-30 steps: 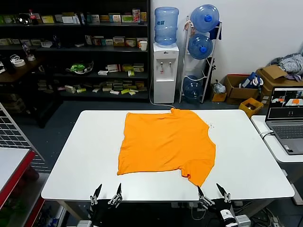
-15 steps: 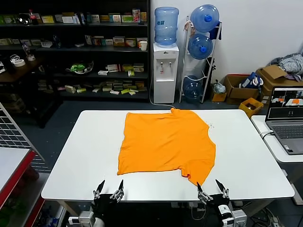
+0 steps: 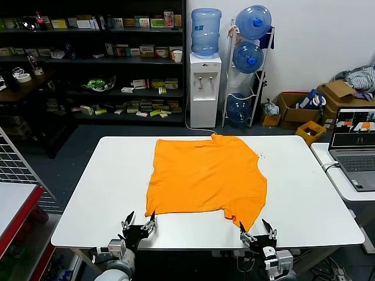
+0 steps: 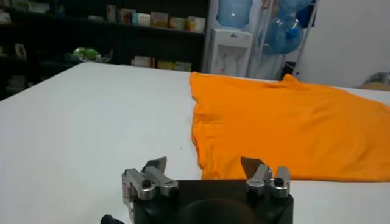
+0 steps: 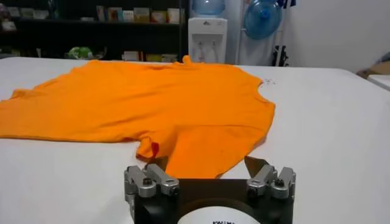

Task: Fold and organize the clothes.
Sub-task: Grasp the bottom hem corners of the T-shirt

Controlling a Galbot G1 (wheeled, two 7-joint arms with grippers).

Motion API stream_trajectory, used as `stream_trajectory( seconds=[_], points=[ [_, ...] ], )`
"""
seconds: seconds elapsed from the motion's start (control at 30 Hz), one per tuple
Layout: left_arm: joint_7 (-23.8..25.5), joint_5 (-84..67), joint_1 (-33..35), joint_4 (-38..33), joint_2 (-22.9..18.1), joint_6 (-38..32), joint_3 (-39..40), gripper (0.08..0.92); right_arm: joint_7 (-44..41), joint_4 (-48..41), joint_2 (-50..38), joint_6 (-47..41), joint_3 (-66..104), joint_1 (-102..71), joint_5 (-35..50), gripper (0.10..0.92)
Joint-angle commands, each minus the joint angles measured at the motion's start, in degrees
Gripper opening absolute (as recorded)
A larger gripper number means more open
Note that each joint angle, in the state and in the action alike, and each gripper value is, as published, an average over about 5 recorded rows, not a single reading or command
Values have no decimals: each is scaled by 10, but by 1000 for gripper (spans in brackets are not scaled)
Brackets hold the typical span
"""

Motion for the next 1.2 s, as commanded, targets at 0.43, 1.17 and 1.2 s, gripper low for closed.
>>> stream_trajectory(
  seconds=[0.43,1.17,1.2],
  points=[
    [-5,-3,-46,62,-5,13,11,521,5,-37,2,-8,-5,25,8,414],
    [-25,-18,-13,-4,2,16,24,102,16,37,-23,-2,3,-28,30,123],
    [-29,-22,-2,-20,7,18,25,102,19,50,-29,-4,4,-40,35,123]
  ],
)
